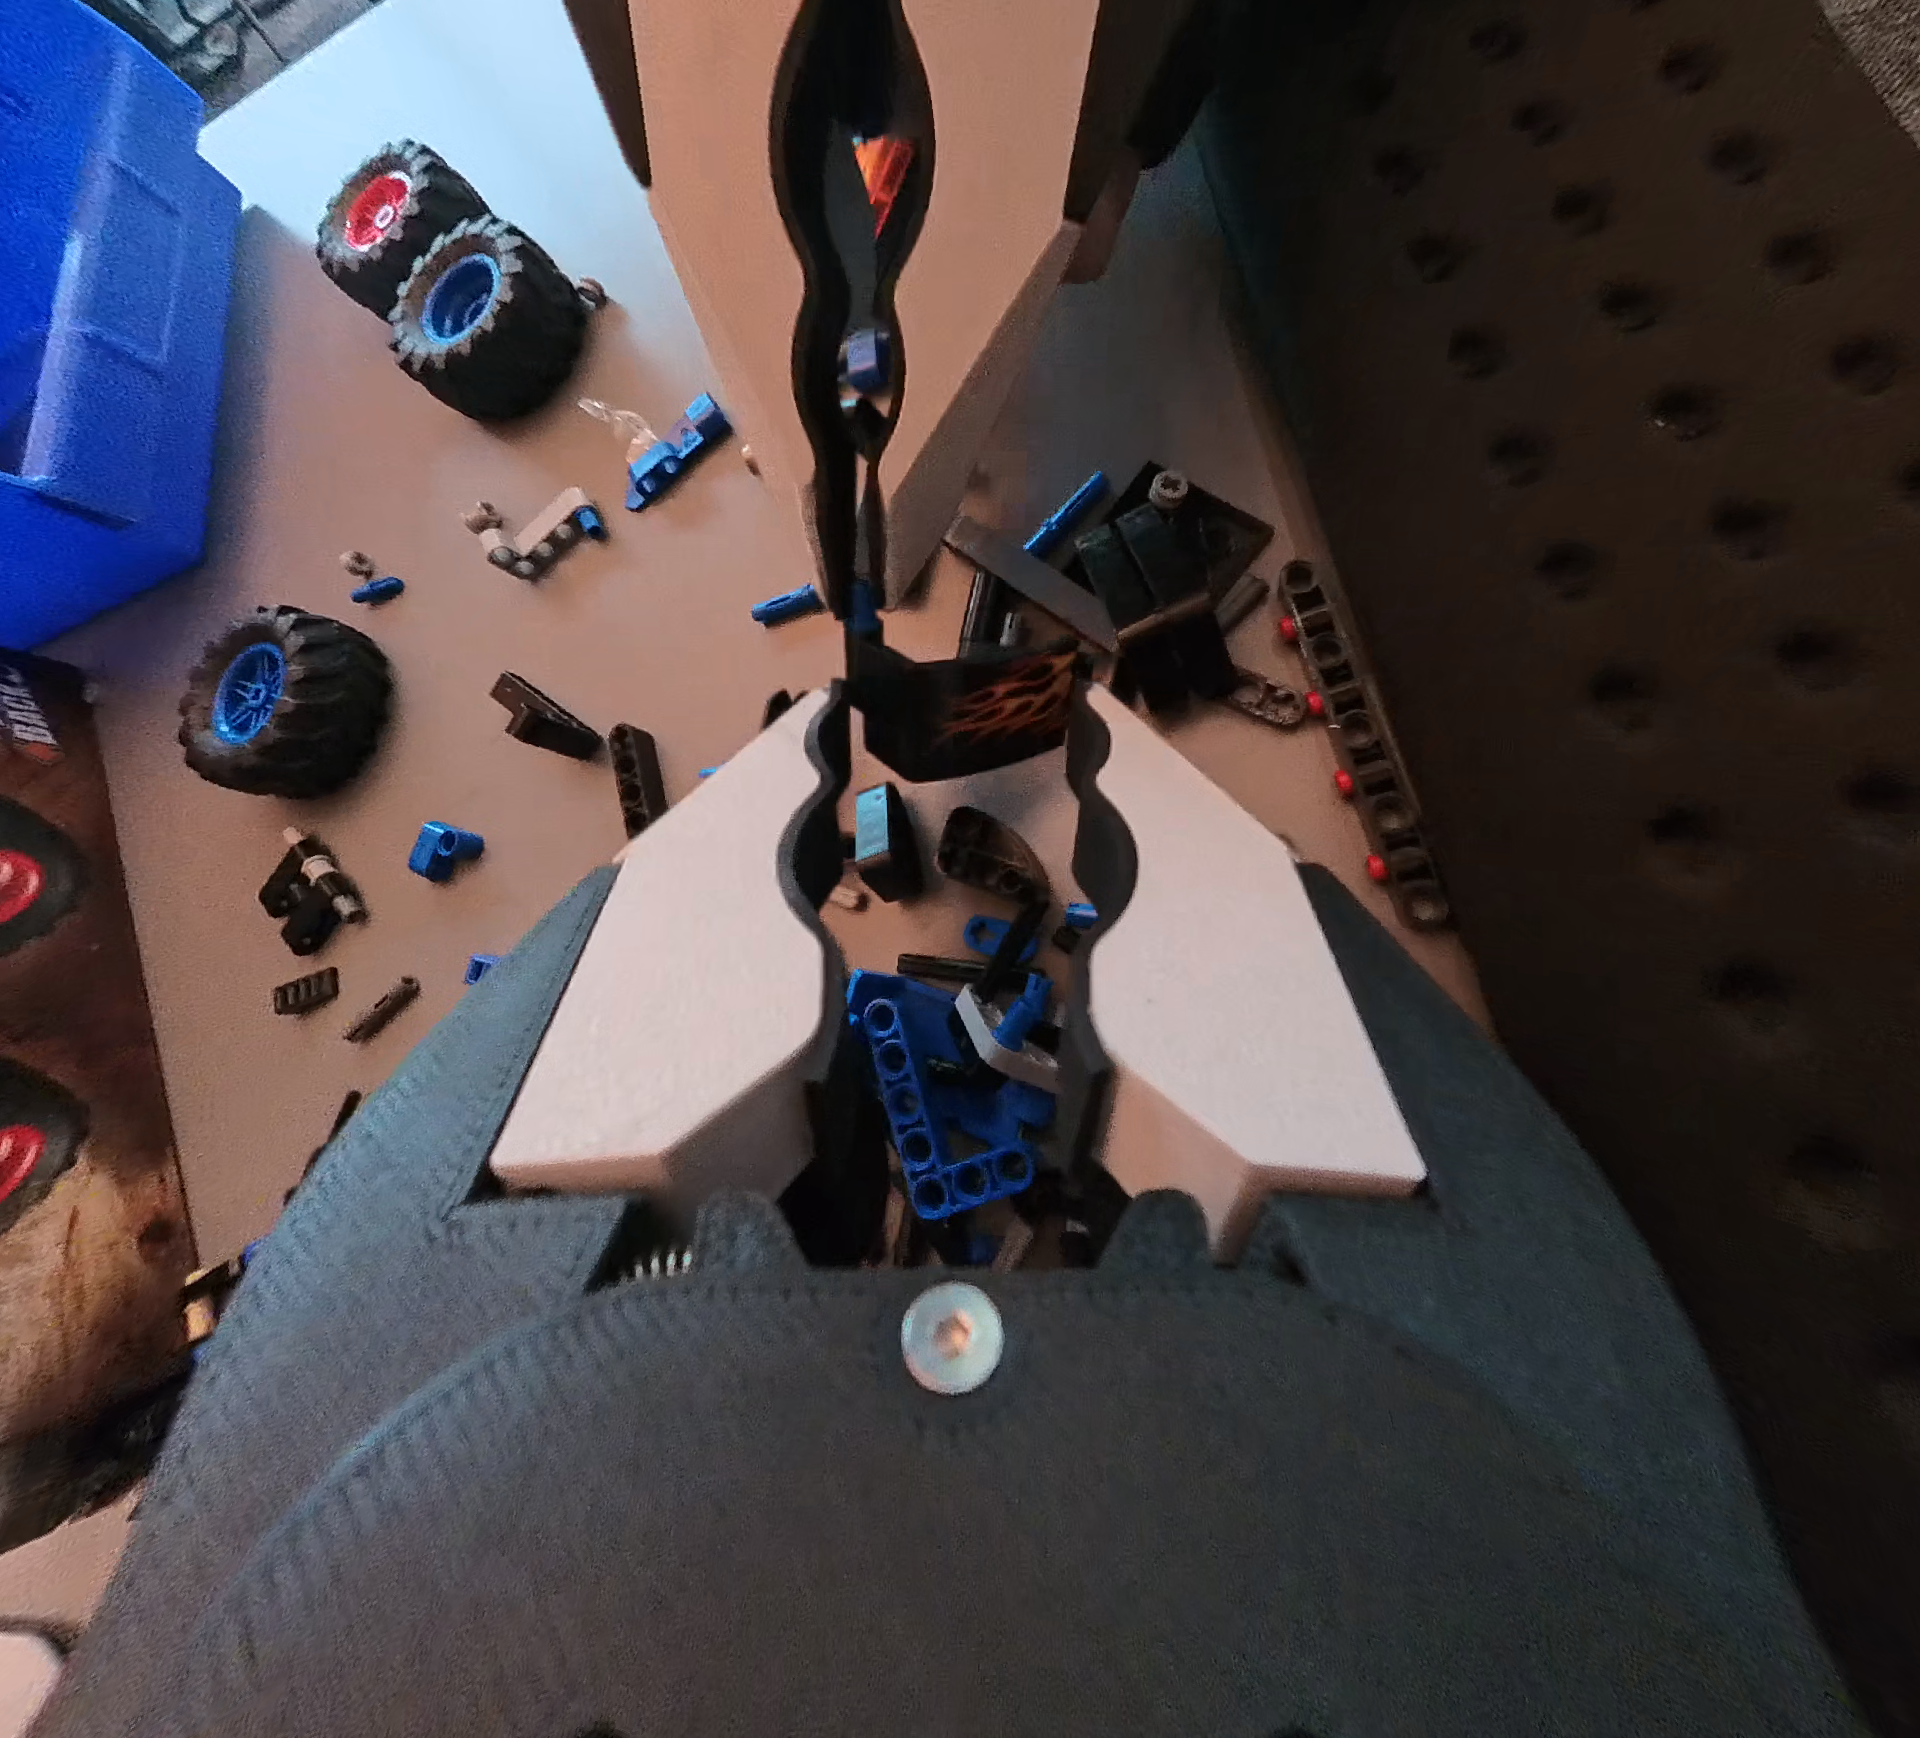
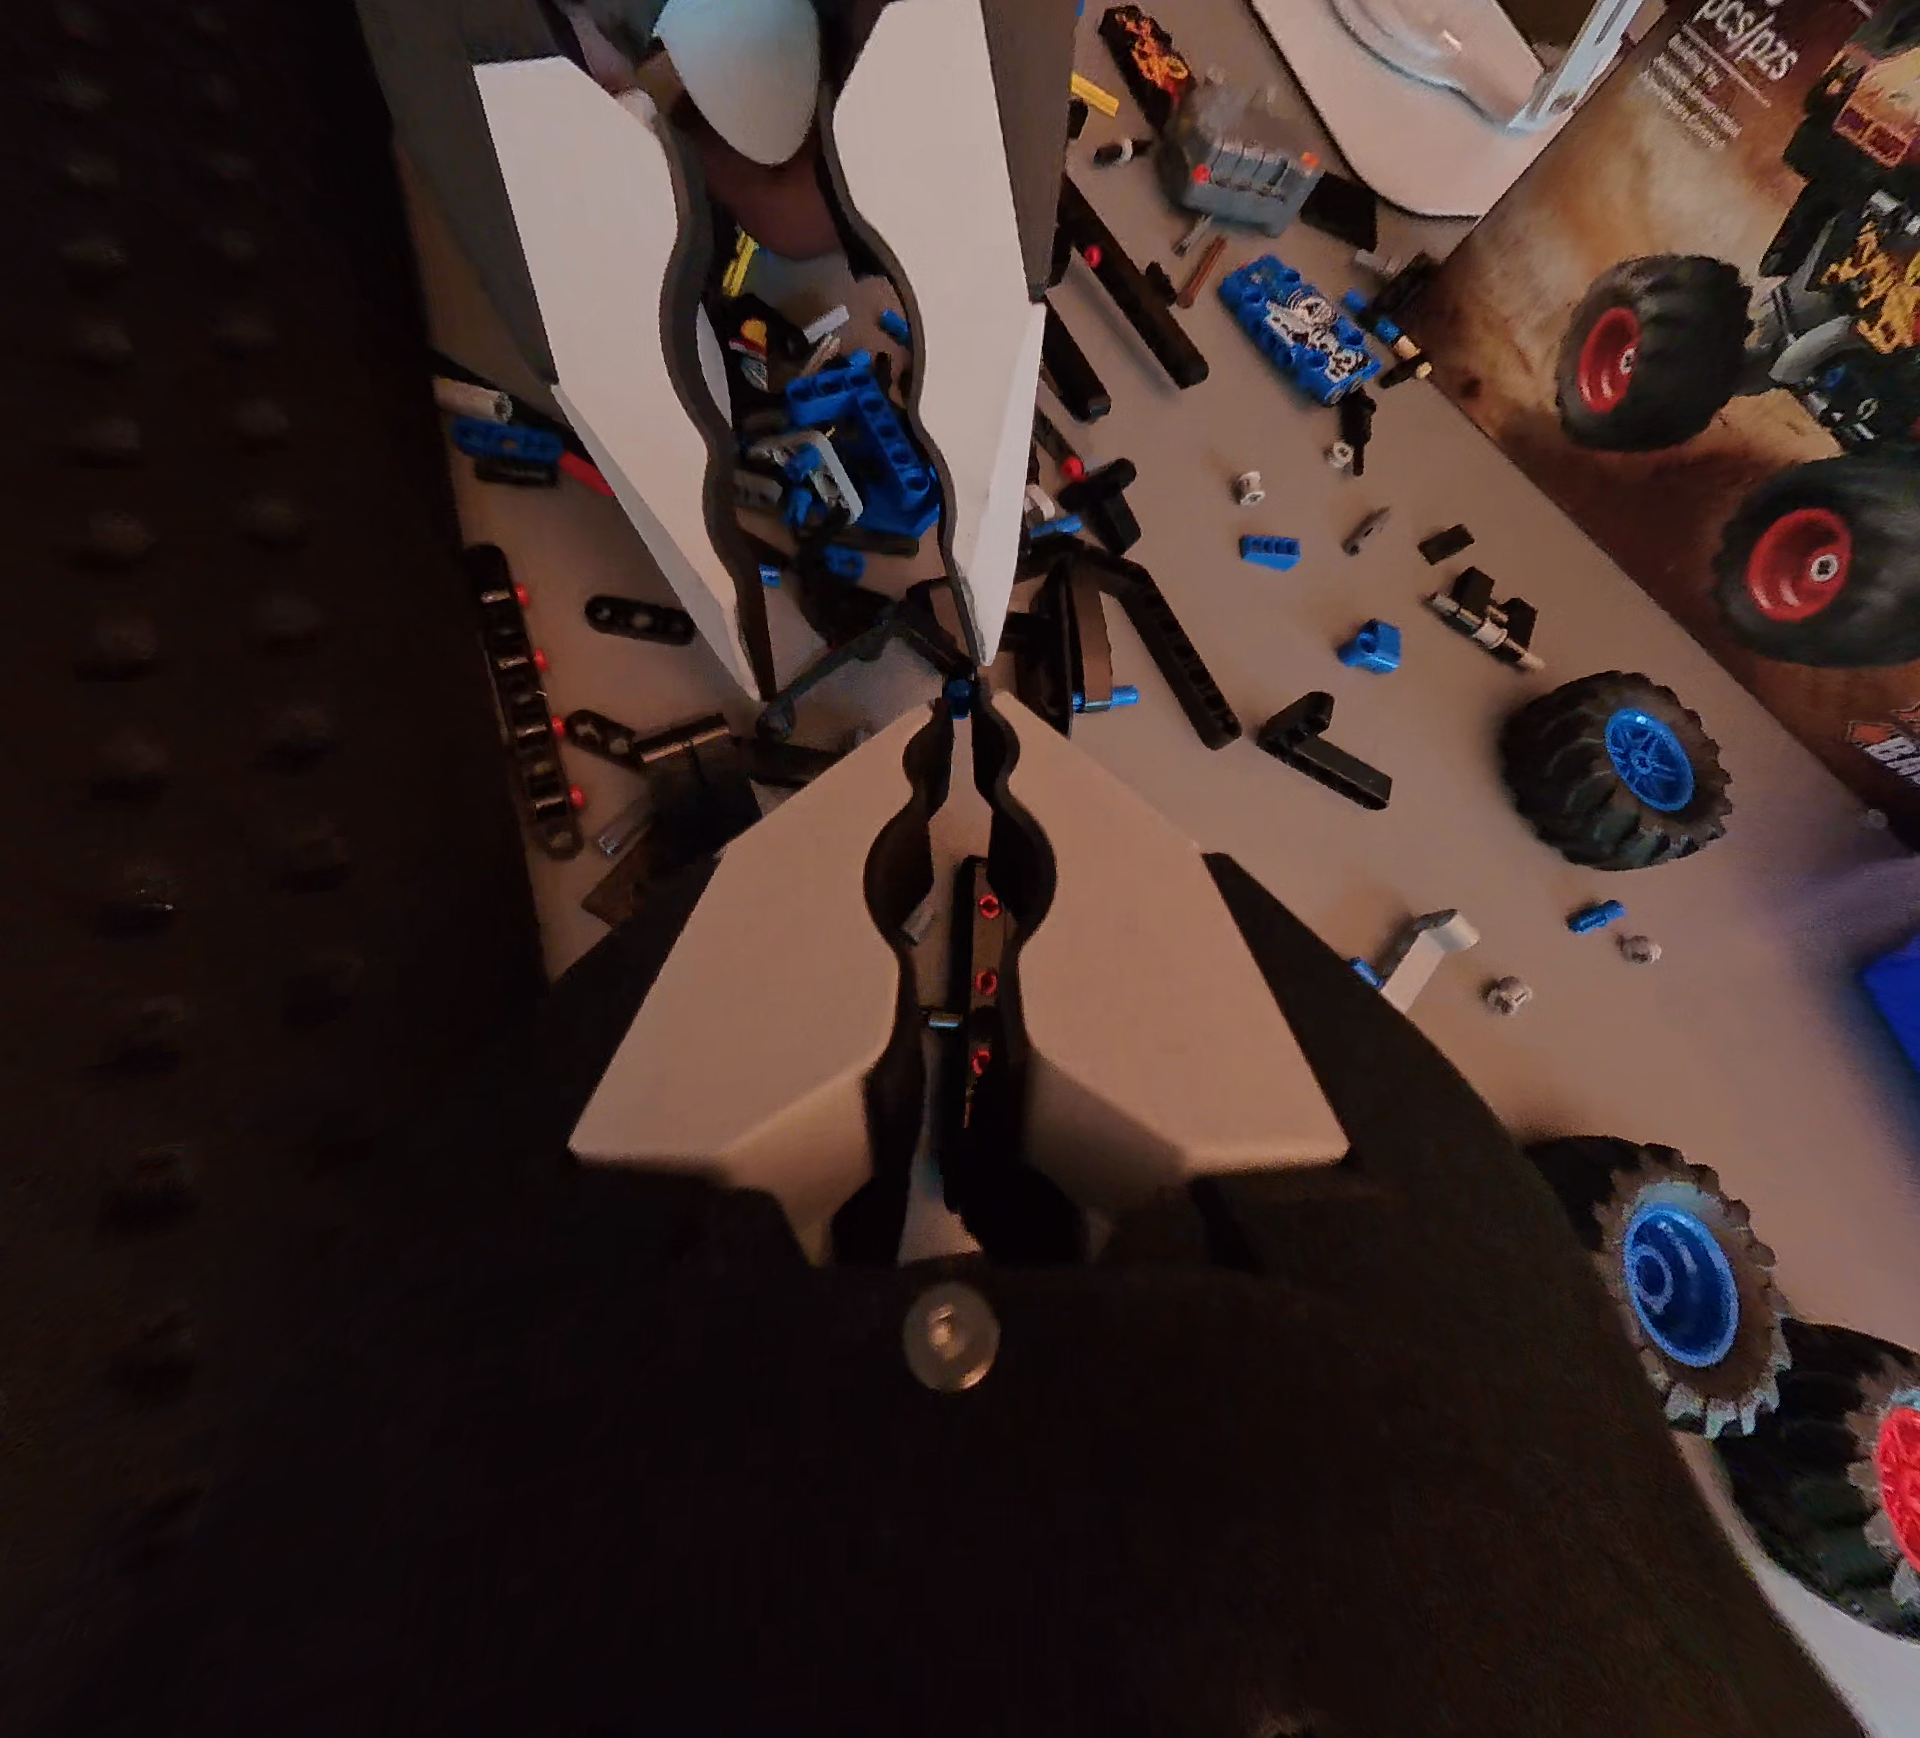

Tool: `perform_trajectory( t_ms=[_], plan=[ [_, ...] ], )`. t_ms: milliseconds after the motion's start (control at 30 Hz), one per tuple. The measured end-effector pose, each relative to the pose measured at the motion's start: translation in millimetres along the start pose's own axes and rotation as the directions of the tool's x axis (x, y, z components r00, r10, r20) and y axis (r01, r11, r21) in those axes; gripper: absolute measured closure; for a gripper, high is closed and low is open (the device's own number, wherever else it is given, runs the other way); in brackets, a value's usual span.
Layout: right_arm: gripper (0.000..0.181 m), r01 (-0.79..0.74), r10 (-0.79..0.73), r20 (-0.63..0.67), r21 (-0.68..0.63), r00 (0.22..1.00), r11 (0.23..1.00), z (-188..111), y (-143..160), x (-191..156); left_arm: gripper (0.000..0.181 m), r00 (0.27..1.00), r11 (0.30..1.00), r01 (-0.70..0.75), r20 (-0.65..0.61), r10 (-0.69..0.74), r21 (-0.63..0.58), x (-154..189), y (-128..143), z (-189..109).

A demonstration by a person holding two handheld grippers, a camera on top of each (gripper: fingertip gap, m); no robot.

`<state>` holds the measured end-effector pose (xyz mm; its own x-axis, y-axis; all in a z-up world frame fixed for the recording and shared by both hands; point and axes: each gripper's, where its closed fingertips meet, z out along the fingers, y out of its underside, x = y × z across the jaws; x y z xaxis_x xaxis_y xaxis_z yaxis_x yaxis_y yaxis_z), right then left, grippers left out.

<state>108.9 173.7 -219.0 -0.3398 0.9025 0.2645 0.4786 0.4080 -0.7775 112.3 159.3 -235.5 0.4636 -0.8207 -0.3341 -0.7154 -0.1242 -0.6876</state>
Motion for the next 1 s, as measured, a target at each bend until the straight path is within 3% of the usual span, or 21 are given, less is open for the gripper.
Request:
perform_trajectory(
  t_ms=[133,200,500,600,667,767,833,1000],
  plan=[
    [0.18,0.026,-0.027,0.013,0.063,1.0,0.998,-2,-15,-8,0.134,1.0,1.0,0.019,-0.016,-0.019,0.021,1,-4,-2],
    [0.181,0.057,-0.058,0.021,0.082,0.998,0.995,-1,-21,-13,0.144,0.999,1.0,0.006,-0.049,-0.004,0.026,8,-4,-2],
    [0.181,0.1,-0.1,-0.007,0.123,0.995,0.987,-6,-31,-20,0.153,0.998,0.999,0.026,-0.065,-0.023,0.045,10,-8,-12],
    [0.181,0.105,-0.108,0.006,0.169,0.994,0.98,-16,-41,-25,0.155,1.0,0.996,-0.017,-0.019,0.016,-0.086,2,22,-8],
    [0.181,0.095,-0.092,-0.029,0.137,0.995,0.986,-20,-35,-17,0.155,0.995,0.994,0.069,-0.075,-0.064,0.078,7,-7,-21],
    [0.181,0.039,-0.037,-0.013,0.135,0.999,0.99,-11,-30,-16,0.154,1.0,1.0,0.002,-0.016,-0.002,0.023,2,-11,-16],
    [0.158,-0.002,0.006,-0.026,0.152,1.0,0.988,-10,-36,-12,0.155,1.0,0.999,-0.027,-0.008,0.026,-0.018,5,-1,-12],
    [0.174,0.087,-0.084,-0.032,0.137,0.996,0.987,-2,-38,-19,0.155,1.0,0.999,-0.03,-0.005,0.029,-0.029,5,0,-10]
  ],
)
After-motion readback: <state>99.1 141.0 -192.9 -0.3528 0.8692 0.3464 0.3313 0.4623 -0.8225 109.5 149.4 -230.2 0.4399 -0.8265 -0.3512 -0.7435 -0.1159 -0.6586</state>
